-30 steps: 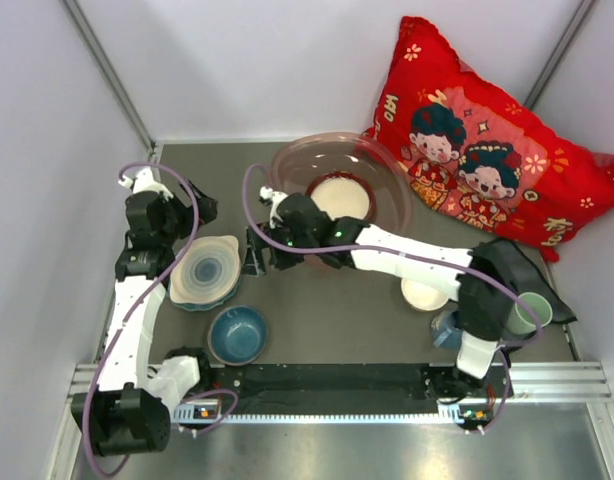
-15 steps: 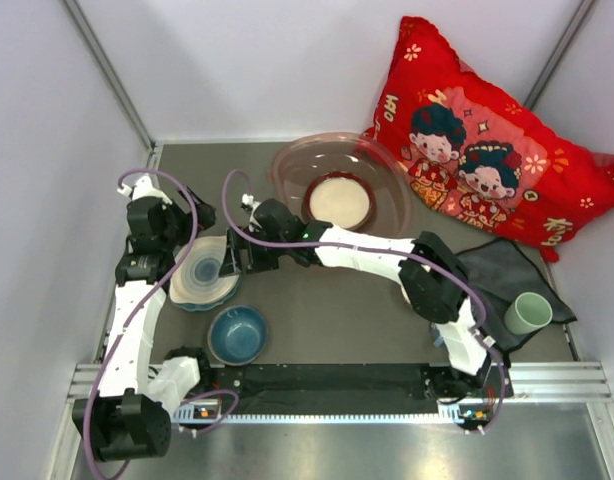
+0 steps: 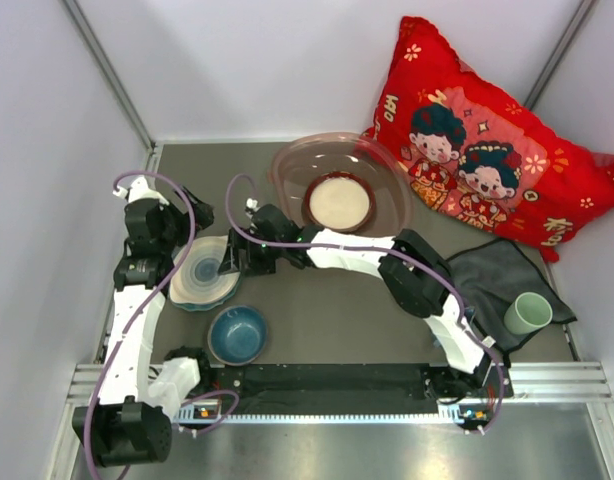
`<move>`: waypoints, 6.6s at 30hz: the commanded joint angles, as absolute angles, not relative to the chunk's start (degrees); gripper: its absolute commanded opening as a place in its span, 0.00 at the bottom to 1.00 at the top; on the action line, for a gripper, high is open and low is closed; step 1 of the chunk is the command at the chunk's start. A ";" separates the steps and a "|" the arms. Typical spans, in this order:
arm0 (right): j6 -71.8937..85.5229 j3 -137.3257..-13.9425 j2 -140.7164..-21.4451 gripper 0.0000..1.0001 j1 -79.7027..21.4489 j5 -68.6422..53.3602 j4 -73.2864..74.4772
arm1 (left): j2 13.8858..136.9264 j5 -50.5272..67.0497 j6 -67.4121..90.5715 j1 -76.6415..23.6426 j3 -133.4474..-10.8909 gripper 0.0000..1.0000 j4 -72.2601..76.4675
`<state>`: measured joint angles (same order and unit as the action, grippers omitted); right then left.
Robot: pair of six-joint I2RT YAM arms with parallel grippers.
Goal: Place the mixed dishes into the plastic bin
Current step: Pick up the plate at the center of the board, then place the plate in the plastic bin.
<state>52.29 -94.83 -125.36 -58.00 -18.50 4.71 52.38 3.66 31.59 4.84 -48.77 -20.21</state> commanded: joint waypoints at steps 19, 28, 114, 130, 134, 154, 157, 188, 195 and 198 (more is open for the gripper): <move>55.55 -101.95 -130.78 0.86 -55.72 -15.12 0.79 | 50.19 5.27 31.82 5.10 -49.92 0.99 -19.78; 56.60 -101.78 -132.19 0.86 -55.28 -15.64 -1.49 | 50.45 5.36 31.73 5.27 -49.92 0.99 -19.60; 63.99 -97.82 -134.57 0.00 -54.49 -23.99 -14.41 | 50.54 5.80 32.08 5.19 -49.22 0.99 -18.11; 64.42 -96.50 -128.15 0.00 -53.79 -26.19 -17.49 | 49.13 5.71 32.52 5.19 -50.80 0.99 -18.98; 64.34 -96.50 -126.92 0.00 -53.53 -26.46 -17.67 | 49.04 5.63 32.52 5.19 -51.24 0.99 -19.25; 63.20 -96.86 -121.03 0.00 -52.65 -26.63 -16.53 | 48.43 5.45 32.87 5.19 -52.21 0.99 -19.95; 62.14 -96.68 -119.27 0.00 -52.03 -26.19 -15.21 | 48.25 5.63 33.13 5.19 -52.82 0.99 -20.04; 55.29 -80.78 -98.18 0.00 -29.54 -24.08 -9.50 | 47.29 7.91 34.37 5.19 -57.57 0.99 -21.71; 54.05 -76.99 -94.84 0.00 -21.63 -24.43 -8.70 | 47.29 8.53 34.45 5.19 -57.31 0.99 -21.36; 53.70 -76.12 -94.40 0.00 -19.08 -24.35 -8.53 | 47.37 8.70 34.37 5.27 -57.22 0.99 -21.45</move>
<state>53.49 -75.20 -100.42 -21.30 -21.93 -0.38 48.47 7.77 34.37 4.86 -56.58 -22.76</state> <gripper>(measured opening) 0.240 0.987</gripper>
